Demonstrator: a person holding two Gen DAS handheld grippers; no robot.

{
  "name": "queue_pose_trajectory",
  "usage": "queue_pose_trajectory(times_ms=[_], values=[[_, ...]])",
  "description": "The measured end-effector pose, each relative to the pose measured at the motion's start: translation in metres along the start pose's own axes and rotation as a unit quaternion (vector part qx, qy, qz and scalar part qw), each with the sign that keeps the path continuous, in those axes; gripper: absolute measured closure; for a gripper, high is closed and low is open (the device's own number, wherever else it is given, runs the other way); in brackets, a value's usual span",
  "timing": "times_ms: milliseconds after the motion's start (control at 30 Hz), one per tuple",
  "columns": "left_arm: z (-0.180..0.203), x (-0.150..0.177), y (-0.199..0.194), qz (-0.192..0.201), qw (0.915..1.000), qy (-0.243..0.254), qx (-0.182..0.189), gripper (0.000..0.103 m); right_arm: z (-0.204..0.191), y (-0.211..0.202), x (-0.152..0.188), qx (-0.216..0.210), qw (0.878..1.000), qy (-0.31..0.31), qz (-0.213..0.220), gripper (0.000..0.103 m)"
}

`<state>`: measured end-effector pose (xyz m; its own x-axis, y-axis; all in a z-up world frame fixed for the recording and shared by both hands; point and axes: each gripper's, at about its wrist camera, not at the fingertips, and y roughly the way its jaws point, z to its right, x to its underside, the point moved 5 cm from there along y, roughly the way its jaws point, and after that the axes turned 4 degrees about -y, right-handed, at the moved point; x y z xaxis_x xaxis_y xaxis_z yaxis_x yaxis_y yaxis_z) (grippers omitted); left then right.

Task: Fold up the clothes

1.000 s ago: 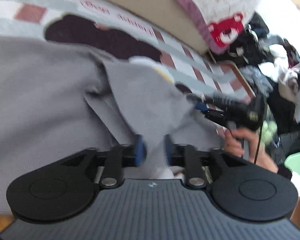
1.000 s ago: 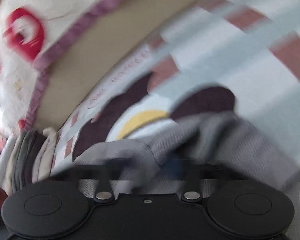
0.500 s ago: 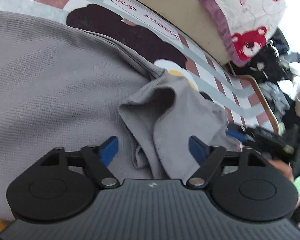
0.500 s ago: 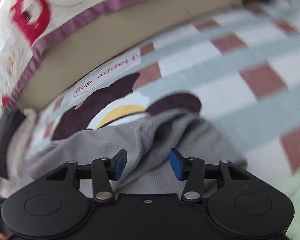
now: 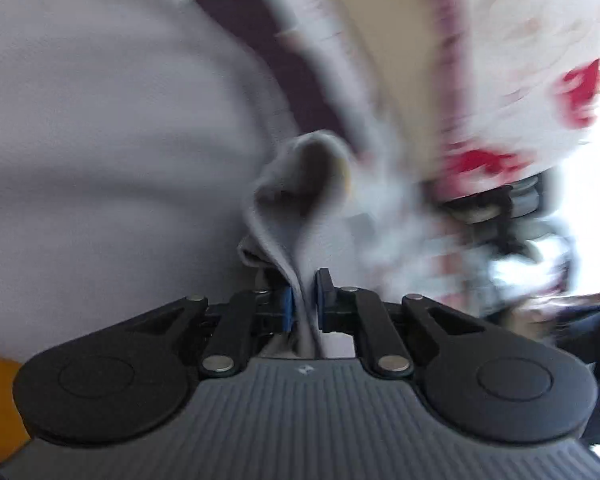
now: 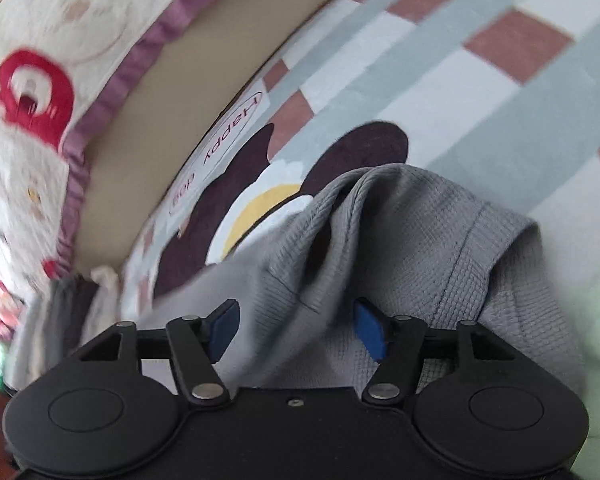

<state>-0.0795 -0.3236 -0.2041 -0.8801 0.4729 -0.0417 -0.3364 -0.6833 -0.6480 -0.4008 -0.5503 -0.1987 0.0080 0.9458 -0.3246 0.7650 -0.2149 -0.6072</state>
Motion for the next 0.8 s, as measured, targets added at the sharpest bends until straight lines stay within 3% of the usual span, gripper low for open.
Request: queue_pose_trajectory(times_ms=[67, 100, 167, 200, 233, 267, 333, 400, 433, 500, 567, 633, 733, 767, 800], values=[[-0.003, 0.005, 0.009, -0.001, 0.9942, 0.048, -0.096, 0.069, -0.001, 0.003, -0.005, 0.002, 1.000, 0.011, -0.001, 0.033], [-0.001, 0.008, 0.011, 0.000, 0.9904, 0.071, -0.118, 0.067, -0.003, 0.005, -0.008, 0.004, 1.000, 0.009, -0.001, 0.033], [0.009, 0.013, 0.009, -0.004, 0.9877, 0.110, -0.111, 0.062, -0.011, 0.009, -0.013, 0.006, 1.000, -0.021, 0.005, 0.032], [0.016, 0.015, 0.006, -0.002, 0.9859, 0.134, -0.101, 0.062, -0.017, 0.011, -0.015, 0.007, 0.999, -0.040, 0.010, 0.051], [0.024, 0.018, 0.002, 0.001, 0.9827, 0.162, -0.090, 0.060, -0.025, 0.010, -0.017, -0.008, 0.997, -0.070, 0.016, 0.077], [0.033, 0.020, -0.003, 0.004, 0.9780, 0.194, -0.077, 0.056, -0.039, 0.005, -0.017, -0.035, 0.992, -0.118, 0.028, 0.089], [0.050, 0.021, -0.017, 0.024, 0.9690, 0.241, -0.050, 0.052, -0.061, -0.008, -0.018, -0.036, 0.976, -0.208, 0.049, 0.089], [0.056, 0.004, -0.028, 0.060, 0.9762, 0.208, -0.017, 0.037, -0.060, -0.007, -0.021, 0.031, 0.966, -0.254, 0.040, 0.089], [0.058, -0.007, -0.033, 0.078, 0.9803, 0.181, 0.000, 0.024, -0.056, -0.006, -0.022, 0.056, 0.963, -0.261, 0.035, 0.089], [0.056, -0.035, -0.028, 0.093, 0.9904, 0.099, 0.025, 0.023, -0.040, 0.001, -0.025, 0.080, 0.970, -0.227, 0.028, 0.089], [0.059, -0.055, -0.015, 0.095, 0.9923, 0.067, 0.042, 0.023, -0.024, 0.007, -0.028, 0.103, 0.976, -0.193, 0.020, 0.089], [0.060, -0.066, 0.011, 0.070, 0.9935, 0.090, 0.000, 0.023, -0.017, 0.013, -0.028, 0.121, 0.975, -0.187, 0.020, 0.089], [0.051, -0.070, 0.058, 0.011, 0.9868, 0.126, -0.102, 0.026, -0.014, 0.014, -0.029, 0.119, 0.974, -0.189, 0.022, 0.083], [0.048, -0.070, 0.067, 0.009, 0.9842, 0.127, -0.123, 0.026, -0.012, 0.011, -0.031, 0.110, 0.978, -0.178, 0.023, 0.082], [0.048, -0.070, 0.070, 0.022, 0.9853, 0.118, -0.121, 0.026, -0.010, 0.009, -0.033, 0.094, 0.982, -0.161, 0.023, 0.079]])
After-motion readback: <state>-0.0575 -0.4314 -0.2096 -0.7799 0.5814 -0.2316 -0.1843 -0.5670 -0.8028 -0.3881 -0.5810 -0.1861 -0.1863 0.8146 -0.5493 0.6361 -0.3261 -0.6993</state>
